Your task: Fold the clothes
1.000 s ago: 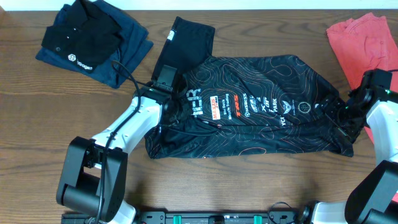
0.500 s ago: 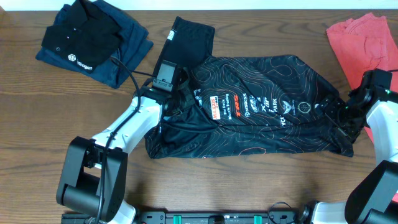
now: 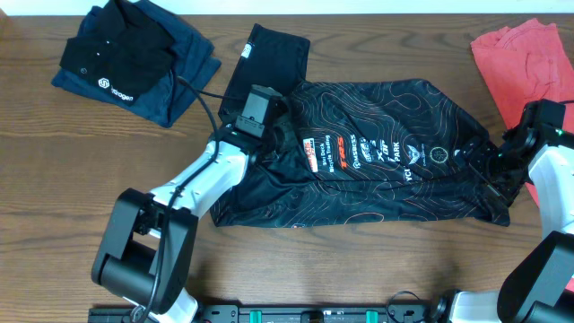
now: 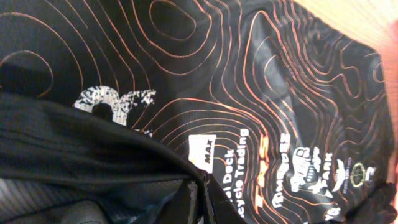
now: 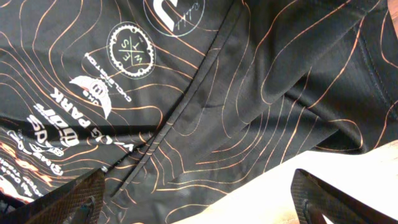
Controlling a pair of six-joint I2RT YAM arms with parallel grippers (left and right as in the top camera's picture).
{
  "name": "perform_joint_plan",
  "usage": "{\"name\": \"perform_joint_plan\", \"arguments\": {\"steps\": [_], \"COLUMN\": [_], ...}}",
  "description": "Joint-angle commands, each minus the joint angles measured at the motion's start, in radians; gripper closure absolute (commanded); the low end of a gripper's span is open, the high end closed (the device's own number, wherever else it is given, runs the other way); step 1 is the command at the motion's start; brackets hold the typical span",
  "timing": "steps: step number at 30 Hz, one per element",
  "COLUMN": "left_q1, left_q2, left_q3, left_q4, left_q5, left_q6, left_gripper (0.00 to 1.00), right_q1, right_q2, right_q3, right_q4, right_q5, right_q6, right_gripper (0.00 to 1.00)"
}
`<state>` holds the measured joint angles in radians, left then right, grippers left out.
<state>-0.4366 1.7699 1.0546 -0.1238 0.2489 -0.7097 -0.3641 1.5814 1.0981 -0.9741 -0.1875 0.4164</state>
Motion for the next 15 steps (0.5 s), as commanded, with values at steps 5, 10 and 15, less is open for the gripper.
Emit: {"name": "perform_joint_plan", "arguments": {"steps": [5, 10, 15], "left_q1": [-0.005, 0.014, 0.069], "left_q2": [0.035, 0.035, 0.009], "left_q3": [0.015, 0.016, 0.021], "left_q4": [0.002, -0.007, -0.048], "left_q5": [-0.088, -0.133, -0.039], "left_q6": [-0.008, 0.003, 0.034], "left_gripper": [0.64, 0.1, 0.08], "right_q1": [0.012, 0.012, 0.012], "right_q2": [0.006, 0.006, 0.006], "right_q3": [-0.002, -0.002, -0.002], "right_q4": [-0.006, -0.01, -0.017], "right_q5": [-0.004, -0.004, -0.003], "right_q6": [0.001, 0.001, -0.014], "right_gripper": [0.06, 0.06, 0.06]}}
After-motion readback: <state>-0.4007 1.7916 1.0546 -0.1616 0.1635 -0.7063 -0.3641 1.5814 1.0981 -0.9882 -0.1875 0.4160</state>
